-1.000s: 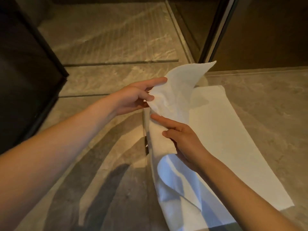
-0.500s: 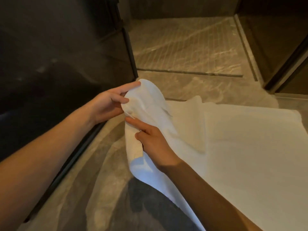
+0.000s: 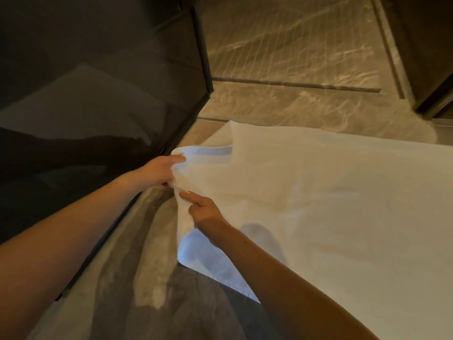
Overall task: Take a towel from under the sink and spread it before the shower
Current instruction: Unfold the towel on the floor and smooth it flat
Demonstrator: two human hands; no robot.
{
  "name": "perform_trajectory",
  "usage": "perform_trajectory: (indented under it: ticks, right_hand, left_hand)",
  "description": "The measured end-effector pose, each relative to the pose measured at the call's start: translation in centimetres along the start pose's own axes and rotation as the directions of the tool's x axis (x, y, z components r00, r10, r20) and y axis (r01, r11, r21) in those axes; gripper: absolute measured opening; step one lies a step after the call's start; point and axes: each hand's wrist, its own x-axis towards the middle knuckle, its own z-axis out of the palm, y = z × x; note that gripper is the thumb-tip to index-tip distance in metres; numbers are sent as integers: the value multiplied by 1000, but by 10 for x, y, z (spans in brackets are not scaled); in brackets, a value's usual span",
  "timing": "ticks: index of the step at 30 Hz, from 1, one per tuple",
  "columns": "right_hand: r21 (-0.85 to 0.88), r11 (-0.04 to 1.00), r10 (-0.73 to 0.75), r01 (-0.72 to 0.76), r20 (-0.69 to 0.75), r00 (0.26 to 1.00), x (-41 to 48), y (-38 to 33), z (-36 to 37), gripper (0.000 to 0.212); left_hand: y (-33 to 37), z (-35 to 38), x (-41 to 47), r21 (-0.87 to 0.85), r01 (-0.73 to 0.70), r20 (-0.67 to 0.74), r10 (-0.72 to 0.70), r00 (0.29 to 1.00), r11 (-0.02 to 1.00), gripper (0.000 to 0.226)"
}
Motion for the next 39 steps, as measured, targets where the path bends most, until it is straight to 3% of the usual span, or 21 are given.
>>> perform_trajectory:
  ticks: [2, 6, 9, 11, 12, 14, 16, 17, 19, 21, 23, 25, 28, 34, 39]
  right_hand:
    - [-8, 999, 31, -32, -28, 999, 4, 11, -5, 50]
    - [-56, 998, 40, -40, -15, 999, 5, 19, -13, 50]
    - [57, 997, 44, -43, -16, 999, 5, 13, -22, 47]
    - [214, 976, 66, -51, -63, 996, 2, 6, -36, 41]
    - [254, 967, 57, -23, -130, 990, 1, 3, -47, 38]
    - [128, 990, -18, 64, -331, 943, -3, 5, -71, 36]
    - [-211, 974, -175, 82, -472, 864, -10, 11, -99, 40]
    - [-394, 917, -264, 68, -469, 843, -13, 15, -111, 44]
    - [-697, 716, -388, 15, -381, 839, -17, 21, -138, 50]
    - [-846, 522, -402, -109, -357, 843, -17, 28, -164, 53]
    - [-887, 399, -363, -232, -385, 848, -17, 35, -182, 54]
    - [-891, 351, -320, -289, -404, 857, -23, 45, -198, 55]
    - [-893, 348, -308, -285, -396, 865, -33, 61, -218, 54]
    - [-897, 330, -317, -295, -400, 860, -56, 73, -238, 54]
    - [-869, 357, -279, -343, -449, 849, -68, 71, -241, 55]
  left_hand:
    - [-7, 14, 4, 211, -58, 41, 51, 998, 976, 58]
    - [-14, 33, 6, 287, -108, 24, 106, 994, 952, 48]
    - [-15, 28, 12, 438, -150, 98, 119, 988, 886, 50]
    - [-8, 23, 11, 678, -162, 133, 97, 986, 717, 48]
    - [-2, 23, 9, 780, -129, 57, 135, 989, 613, 48]
    - [13, 36, 2, 862, -102, -92, 352, 932, 497, 49]
    - [27, 63, -2, 827, -274, -50, 551, 833, 490, 51]
    - [33, 78, -3, 798, -374, 22, 597, 802, 472, 54]
    - [45, 112, 3, 764, -482, 154, 605, 781, 429, 59]
    - [52, 143, 12, 752, -513, 217, 580, 785, 413, 61]
    - [51, 164, 17, 750, -512, 230, 561, 795, 418, 61]
    - [48, 179, 23, 740, -497, 220, 536, 815, 452, 60]
    - [39, 193, 24, 711, -491, 195, 531, 825, 503, 61]
    - [43, 217, 3, 607, -581, 138, 647, 750, 543, 62]
    - [51, 227, 1, 608, -601, 134, 678, 722, 520, 58]
